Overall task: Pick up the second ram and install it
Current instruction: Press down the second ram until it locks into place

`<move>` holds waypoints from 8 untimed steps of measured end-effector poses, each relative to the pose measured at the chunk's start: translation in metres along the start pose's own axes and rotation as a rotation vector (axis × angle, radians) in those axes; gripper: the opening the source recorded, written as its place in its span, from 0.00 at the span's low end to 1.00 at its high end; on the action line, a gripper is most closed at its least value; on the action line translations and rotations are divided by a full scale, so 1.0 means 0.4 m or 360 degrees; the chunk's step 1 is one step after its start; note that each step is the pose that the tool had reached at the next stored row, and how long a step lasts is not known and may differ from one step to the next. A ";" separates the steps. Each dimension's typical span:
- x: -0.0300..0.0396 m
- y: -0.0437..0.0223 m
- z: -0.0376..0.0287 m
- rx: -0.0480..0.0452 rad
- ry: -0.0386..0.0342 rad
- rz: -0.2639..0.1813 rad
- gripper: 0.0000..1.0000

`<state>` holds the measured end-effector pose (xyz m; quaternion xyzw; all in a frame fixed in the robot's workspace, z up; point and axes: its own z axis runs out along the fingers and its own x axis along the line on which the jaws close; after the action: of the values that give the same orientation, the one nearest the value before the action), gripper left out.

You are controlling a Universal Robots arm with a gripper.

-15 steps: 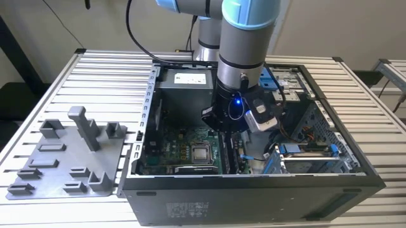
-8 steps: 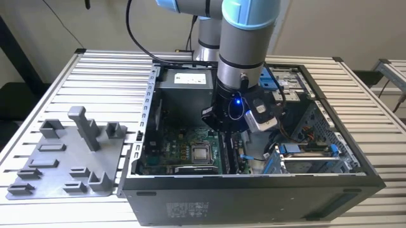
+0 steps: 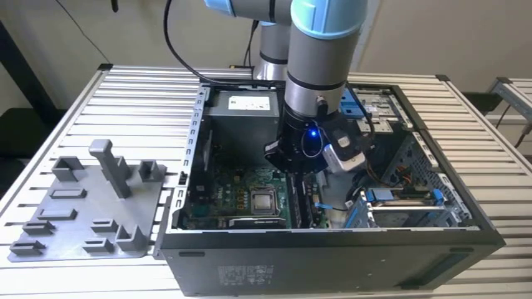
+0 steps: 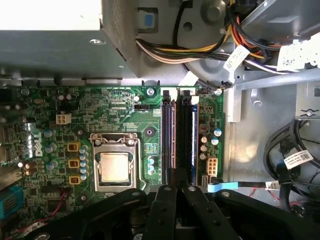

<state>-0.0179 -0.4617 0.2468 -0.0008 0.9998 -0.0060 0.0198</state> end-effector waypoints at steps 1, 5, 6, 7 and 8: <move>0.000 0.000 0.000 -0.0001 0.0000 -0.0029 0.11; 0.000 0.000 0.000 -0.0006 -0.0002 -0.0137 0.11; 0.000 0.000 0.000 -0.0006 -0.0002 -0.0159 0.11; 0.000 0.000 0.000 -0.0005 -0.0002 -0.0182 0.11; 0.000 0.000 0.000 -0.0004 -0.0002 -0.0205 0.11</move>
<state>-0.0179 -0.4617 0.2467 -0.0652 0.9977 -0.0059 0.0202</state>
